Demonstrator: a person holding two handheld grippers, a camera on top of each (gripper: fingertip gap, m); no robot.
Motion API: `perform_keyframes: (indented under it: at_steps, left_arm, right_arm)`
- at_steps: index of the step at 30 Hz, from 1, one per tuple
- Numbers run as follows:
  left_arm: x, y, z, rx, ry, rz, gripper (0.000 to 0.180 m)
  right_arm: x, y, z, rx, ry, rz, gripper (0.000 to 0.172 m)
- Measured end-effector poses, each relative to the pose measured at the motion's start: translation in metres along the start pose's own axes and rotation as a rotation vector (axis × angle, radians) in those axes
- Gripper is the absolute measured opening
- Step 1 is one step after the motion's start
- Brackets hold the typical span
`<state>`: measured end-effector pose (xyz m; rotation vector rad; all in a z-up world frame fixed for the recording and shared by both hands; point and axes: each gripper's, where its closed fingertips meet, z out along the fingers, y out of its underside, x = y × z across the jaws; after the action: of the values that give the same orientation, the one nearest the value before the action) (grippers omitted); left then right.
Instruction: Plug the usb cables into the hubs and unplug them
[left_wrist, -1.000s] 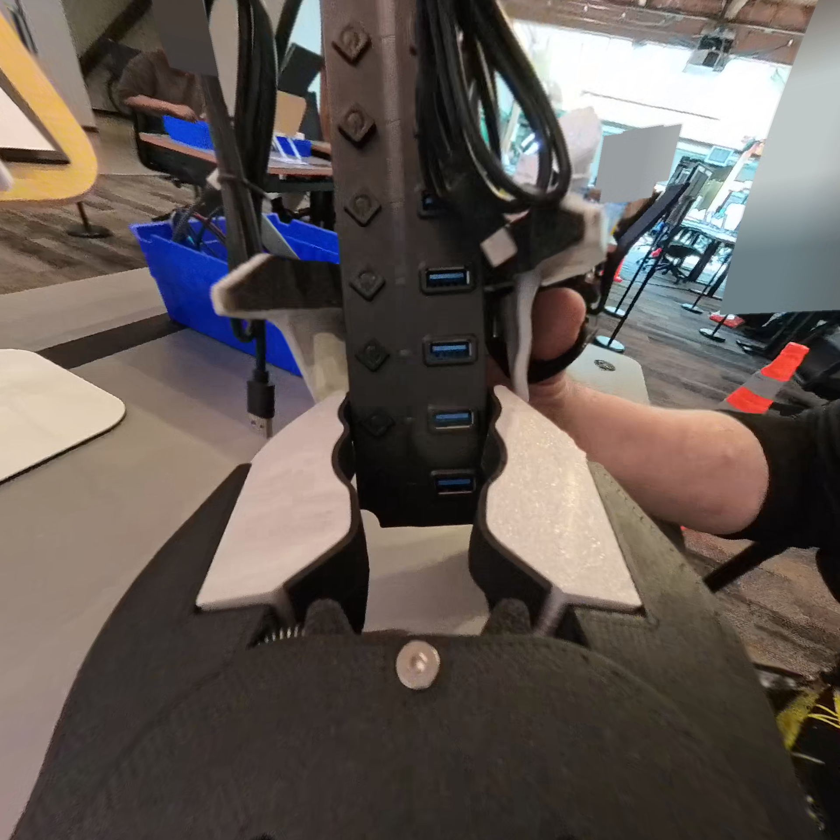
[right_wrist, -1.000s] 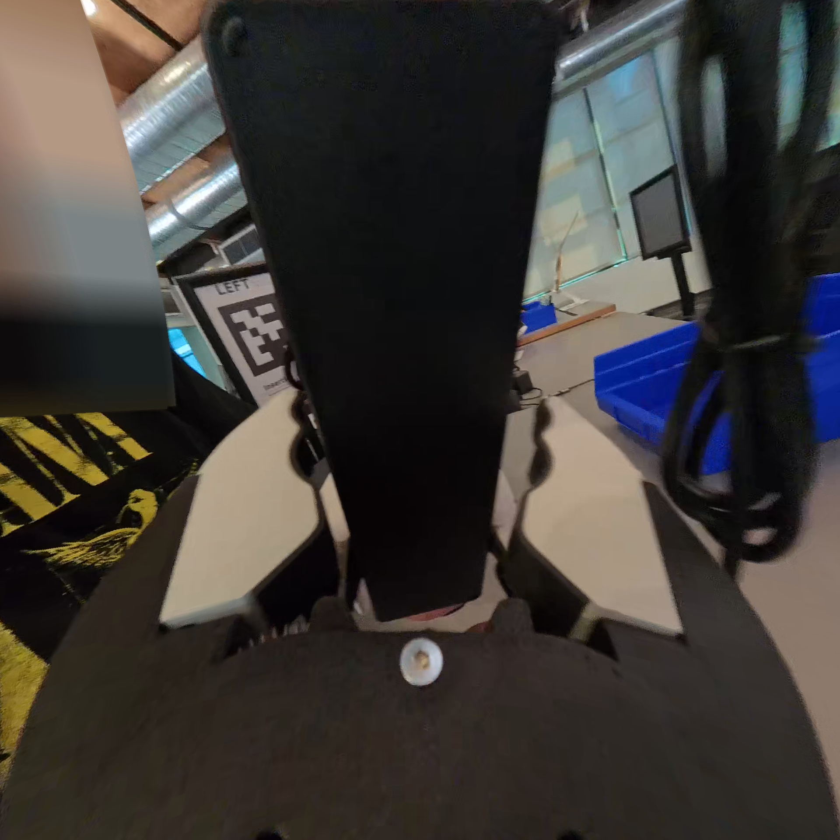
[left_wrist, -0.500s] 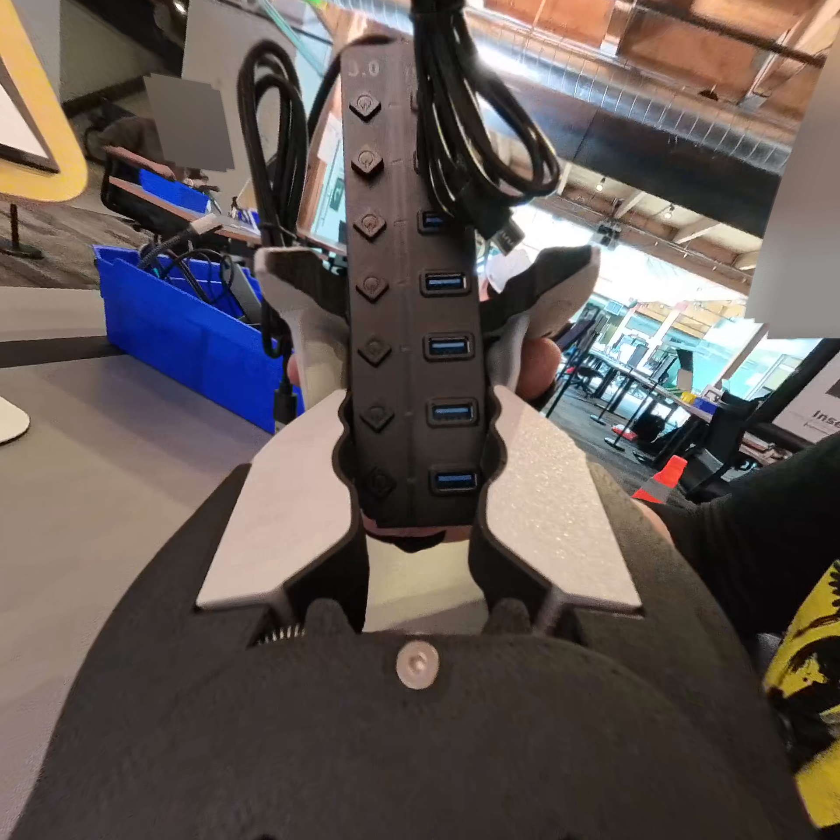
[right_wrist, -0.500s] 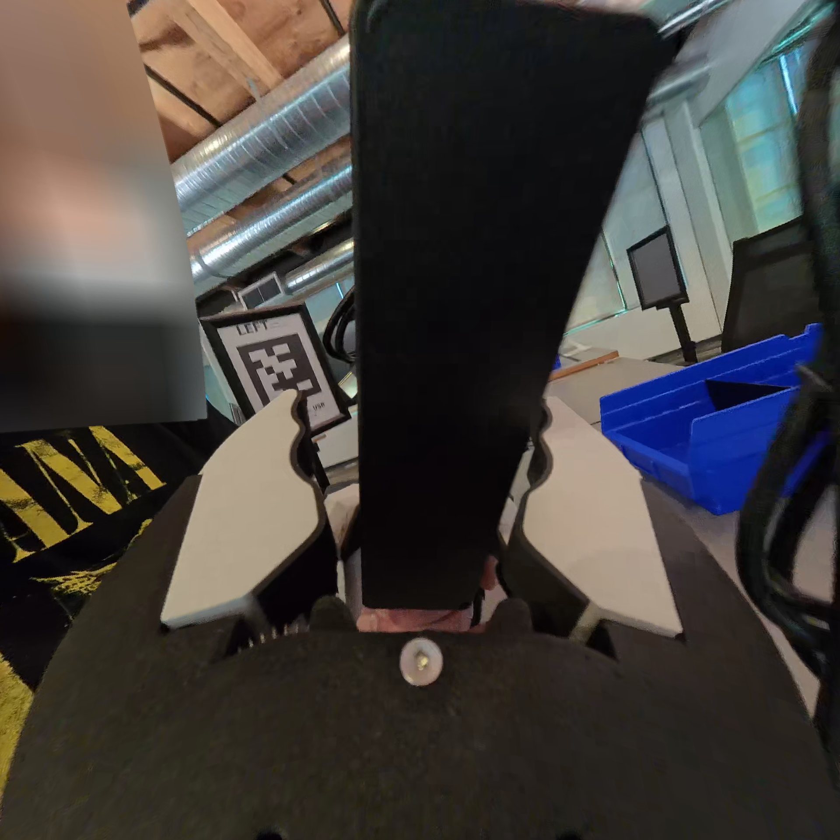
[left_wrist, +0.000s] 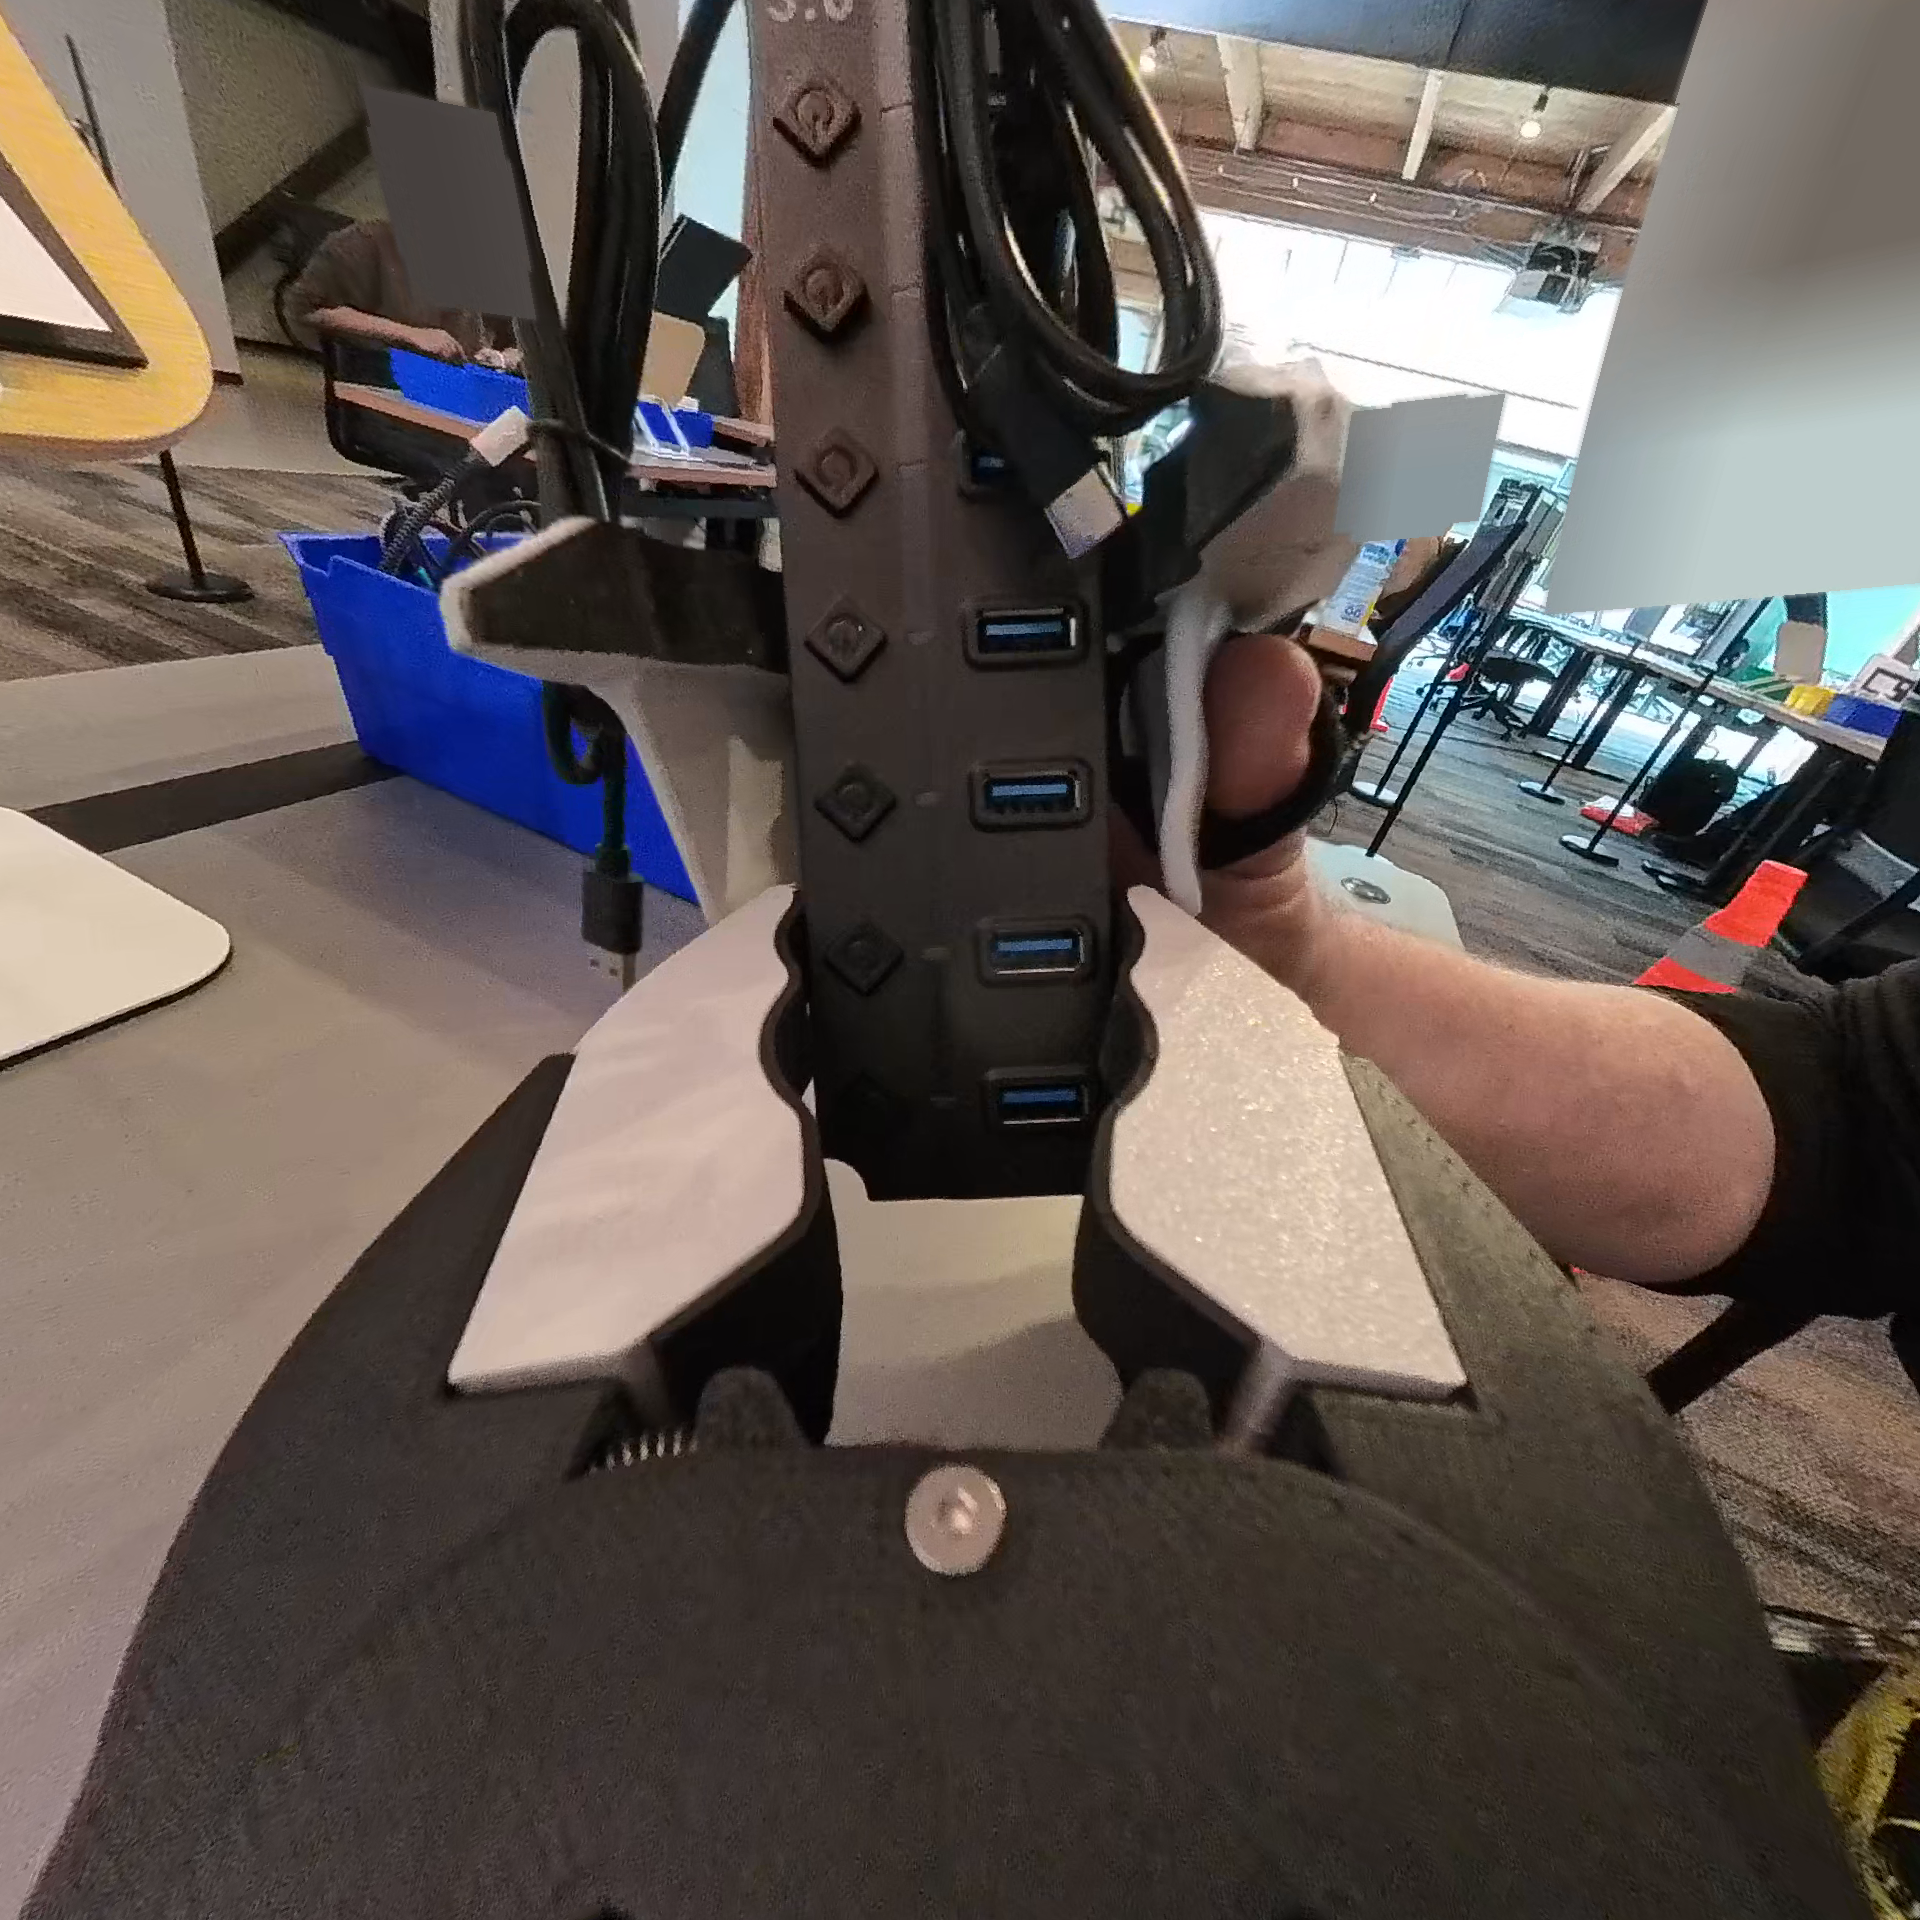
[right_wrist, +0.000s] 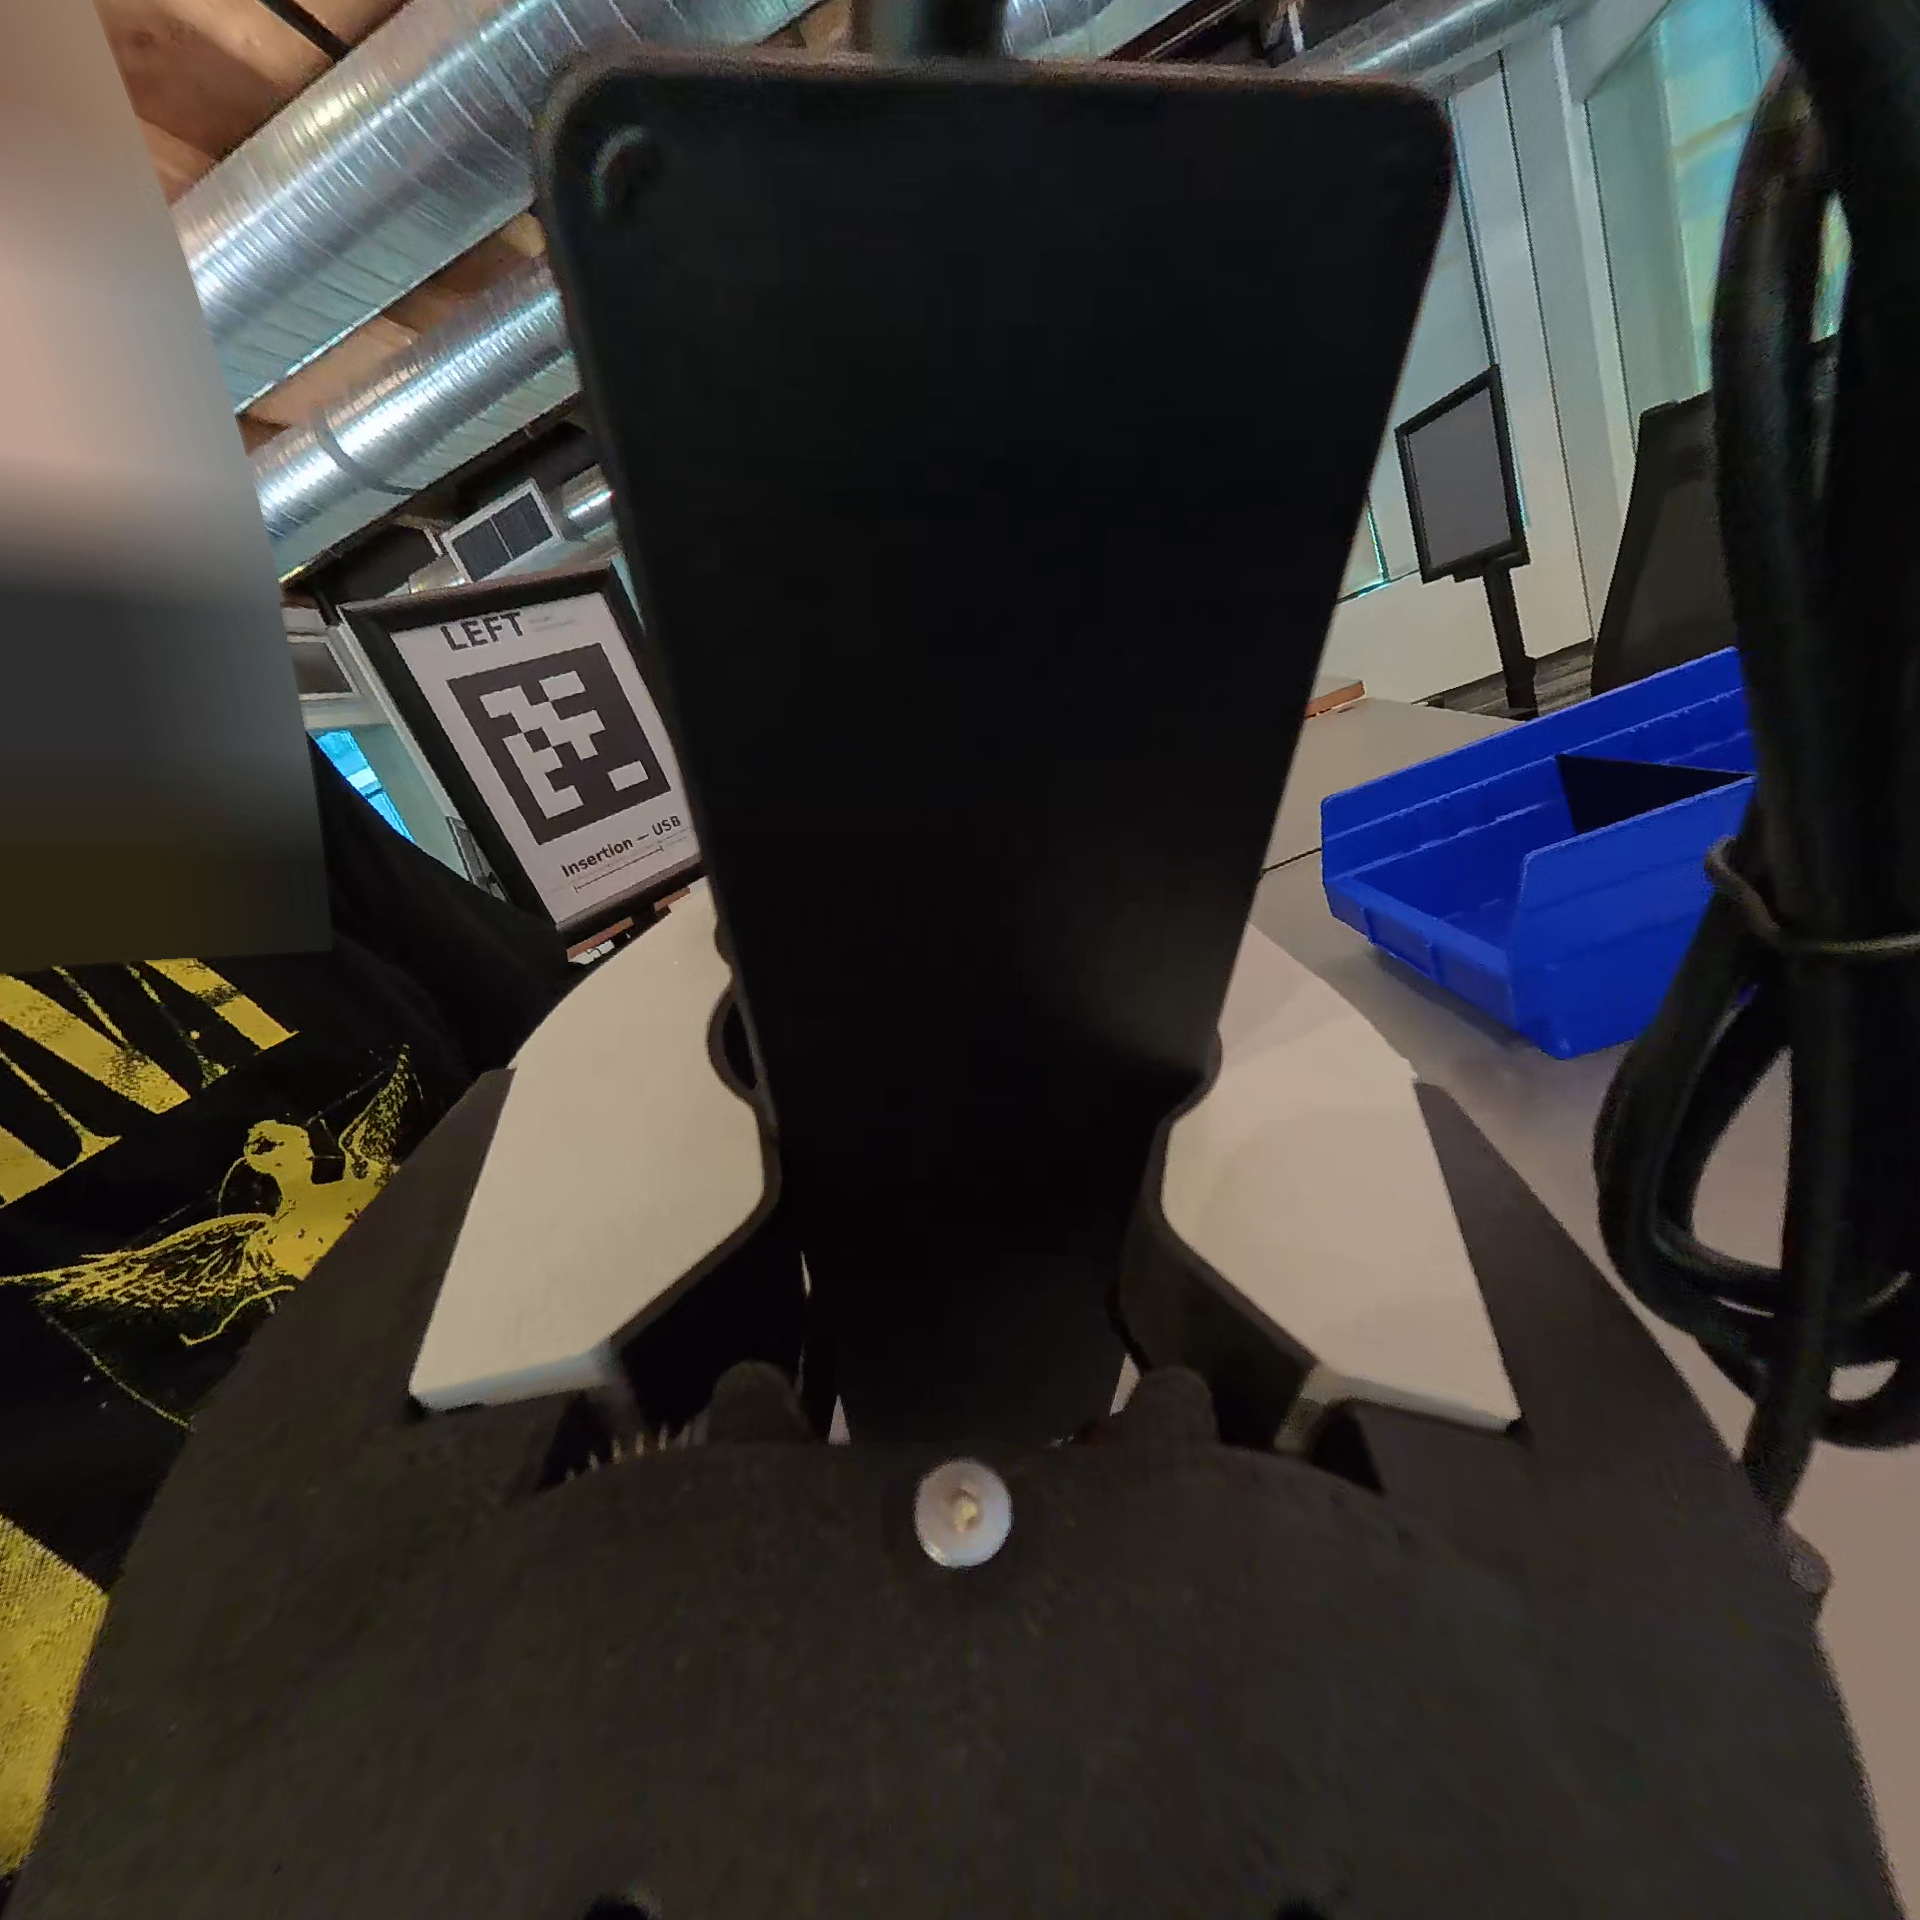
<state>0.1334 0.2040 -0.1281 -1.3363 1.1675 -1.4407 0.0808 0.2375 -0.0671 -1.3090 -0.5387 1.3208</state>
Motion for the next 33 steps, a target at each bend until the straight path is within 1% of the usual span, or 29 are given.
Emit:
perform_keyframes:
  at_steps: [6,9,11,14,15,17,18,20,21,24,26,28,29,31,32,33]
  left_arm:
    - [-0.002,0.0,-0.004,-0.081,-0.02,0.054,0.053]
    - [-0.003,-0.001,-0.006,-0.099,-0.034,0.065,0.054]
    - [-0.003,-0.004,-0.006,-0.094,-0.021,0.041,0.054]
    - [-0.005,-0.011,-0.007,-0.03,0.018,-0.073,0.054]
    - [-0.006,-0.011,-0.006,-0.022,0.012,-0.074,0.053]
    - [-0.004,0.0,0.0,-0.068,0.01,-0.048,0.054]
    - [-0.002,0.004,0.003,-0.077,0.017,-0.055,0.054]
    - [-0.001,0.011,0.008,-0.099,0.022,-0.053,0.053]
    - [0.0,0.013,0.01,-0.112,0.025,-0.051,0.054]
    - [-0.001,0.016,0.011,-0.141,0.026,-0.061,0.053]
    - [-0.005,0.015,0.011,-0.153,0.017,-0.059,0.054]
    - [-0.008,0.014,0.01,-0.144,0.009,-0.072,0.061]
    - [-0.005,0.013,0.009,-0.134,0.026,-0.074,0.054]
    - [-0.002,0.016,0.011,-0.158,0.034,-0.063,0.053]
    - [-0.002,0.015,0.011,-0.151,0.026,-0.041,0.053]
    - [-0.001,0.01,0.011,-0.113,0.02,-0.034,0.053]
  right_arm:
    - [-0.001,0.0,0.0,0.003,-0.028,-0.015,0.075]
    - [-0.001,0.0,0.002,-0.002,-0.041,-0.016,0.076]
    - [0.0,-0.004,0.001,0.039,-0.057,0.022,0.077]
    - [0.005,-0.007,-0.004,0.065,-0.064,0.074,0.079]
    - [0.007,-0.006,-0.004,0.063,-0.055,0.073,0.082]
    - [0.006,-0.004,-0.005,0.061,-0.067,0.089,0.082]
    - [0.005,-0.002,-0.004,0.052,-0.064,0.079,0.085]
    - [0.004,0.001,-0.001,0.014,-0.037,0.009,0.085]
    - [0.003,0.003,-0.002,-0.013,-0.04,-0.008,0.08]
    - [0.003,0.006,-0.004,-0.054,-0.033,-0.023,0.078]
    - [0.006,0.005,-0.005,-0.052,-0.021,-0.03,0.078]
    - [0.008,0.002,-0.008,-0.05,-0.012,-0.043,0.079]
    - [0.008,0.001,-0.01,-0.048,-0.007,-0.046,0.078]
    - [0.007,0.001,-0.011,-0.047,-0.011,-0.049,0.078]
    - [0.005,-0.001,-0.01,-0.04,-0.019,-0.051,0.078]
    - [0.003,-0.003,-0.009,-0.029,-0.03,-0.047,0.078]
